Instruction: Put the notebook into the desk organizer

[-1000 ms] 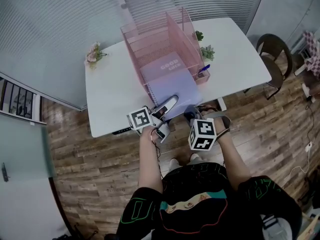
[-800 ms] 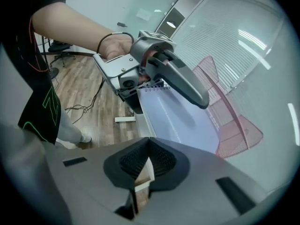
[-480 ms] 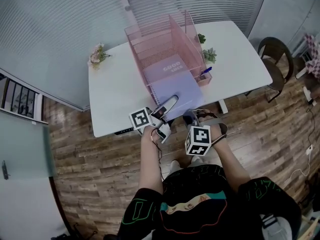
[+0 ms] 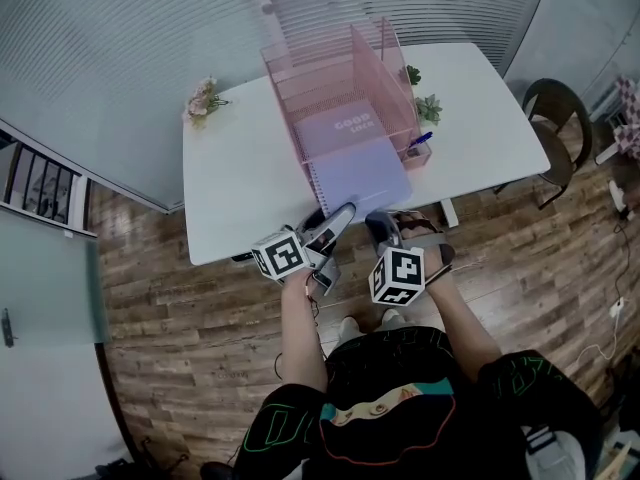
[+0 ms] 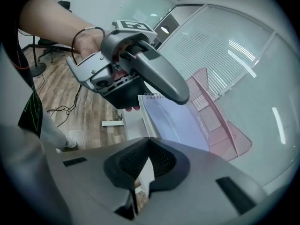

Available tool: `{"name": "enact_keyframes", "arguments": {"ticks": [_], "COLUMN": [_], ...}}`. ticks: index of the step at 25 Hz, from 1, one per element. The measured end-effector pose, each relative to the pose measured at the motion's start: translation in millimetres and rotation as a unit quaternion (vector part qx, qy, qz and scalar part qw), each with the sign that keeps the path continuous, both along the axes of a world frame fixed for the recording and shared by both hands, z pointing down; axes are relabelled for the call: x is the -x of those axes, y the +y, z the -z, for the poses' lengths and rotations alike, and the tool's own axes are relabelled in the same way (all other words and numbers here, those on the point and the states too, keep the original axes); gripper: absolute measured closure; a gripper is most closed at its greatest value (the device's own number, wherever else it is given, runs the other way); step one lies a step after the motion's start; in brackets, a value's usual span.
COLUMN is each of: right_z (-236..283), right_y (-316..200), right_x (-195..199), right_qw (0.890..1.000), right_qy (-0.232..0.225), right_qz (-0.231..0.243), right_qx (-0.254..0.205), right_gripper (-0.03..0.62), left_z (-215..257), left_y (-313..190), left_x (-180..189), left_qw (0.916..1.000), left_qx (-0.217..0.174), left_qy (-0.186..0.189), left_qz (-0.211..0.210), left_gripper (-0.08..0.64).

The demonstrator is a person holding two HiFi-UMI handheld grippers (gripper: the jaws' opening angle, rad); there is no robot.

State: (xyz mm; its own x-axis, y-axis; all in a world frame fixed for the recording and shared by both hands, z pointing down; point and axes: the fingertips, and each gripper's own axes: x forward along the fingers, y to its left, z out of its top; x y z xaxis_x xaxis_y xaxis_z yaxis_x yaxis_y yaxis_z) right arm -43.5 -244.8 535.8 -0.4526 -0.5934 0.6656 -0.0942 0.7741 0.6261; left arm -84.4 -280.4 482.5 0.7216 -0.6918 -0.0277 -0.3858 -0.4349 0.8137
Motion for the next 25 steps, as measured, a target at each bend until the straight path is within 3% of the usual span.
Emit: {"name": "enact_keyframes", "arguments": {"ticks": [2, 4, 8, 11, 14, 17, 20, 22, 23, 25], "right_z": [2.5, 3.4, 4.5, 8.2, 10.5, 12.0, 13.7, 16.7, 18.5, 20.9], "right_y": [-0.3, -0.7, -2.3, -1.7, -1.5, -1.7, -2.1, -2.5, -3.4, -6.9], "right_x": [1.6, 2.2, 0.7, 1.9, 1.4, 1.5, 3.3, 3.8, 3.5, 1.1], "right_qw": [1.000, 1.000, 1.000, 1.000, 1.000, 0.999, 0.999, 0.998, 0.998, 0.998], "right_qy": [-0.003, -0.003, -0.005, -0.012, -0.020, -0.030, -0.037, -0.045, -0.049, -0.050], "right_qz": [0.003, 0.005, 0.004, 0.007, 0.008, 0.008, 0.010, 0.008, 0.006, 0.002], "right_qx": [0.000, 0.001, 0.008, 0.013, 0.020, 0.028, 0.031, 0.031, 0.030, 0.027], "right_gripper": [0.589, 0.589, 0.589, 0.589, 0.589, 0.589, 0.589, 0.589, 0.589, 0.589], "left_z": [-0.9, -8.5, -26.6, -30.5, -39.0, -44.0, -46.7, -48.0, -48.5, -49.4], "left_y": [8.4, 17.3, 34.7, 54.6, 73.6, 69.3, 52.9, 46.1, 44.1, 42.0], "left_x": [3.1, 4.3, 15.0, 14.7, -3.4, -25.1, -35.1, -36.4, -36.3, -36.6], "left_qw": [0.9969, 0.9873, 0.9523, 0.9138, 0.8578, 0.8017, 0.7593, 0.7405, 0.7358, 0.7353], "left_qx": [-0.020, -0.025, -0.021, -0.041, -0.068, -0.099, -0.116, -0.118, -0.116, -0.109], "left_qy": [-0.075, -0.156, -0.302, -0.395, -0.482, -0.556, -0.614, -0.639, -0.645, -0.646], "left_qz": [-0.004, -0.016, -0.038, -0.084, -0.164, -0.196, -0.181, -0.172, -0.171, -0.174], "left_gripper": [0.213, 0.213, 0.244, 0.388, 0.567, 0.568, 0.566, 0.566, 0.566, 0.565]}}
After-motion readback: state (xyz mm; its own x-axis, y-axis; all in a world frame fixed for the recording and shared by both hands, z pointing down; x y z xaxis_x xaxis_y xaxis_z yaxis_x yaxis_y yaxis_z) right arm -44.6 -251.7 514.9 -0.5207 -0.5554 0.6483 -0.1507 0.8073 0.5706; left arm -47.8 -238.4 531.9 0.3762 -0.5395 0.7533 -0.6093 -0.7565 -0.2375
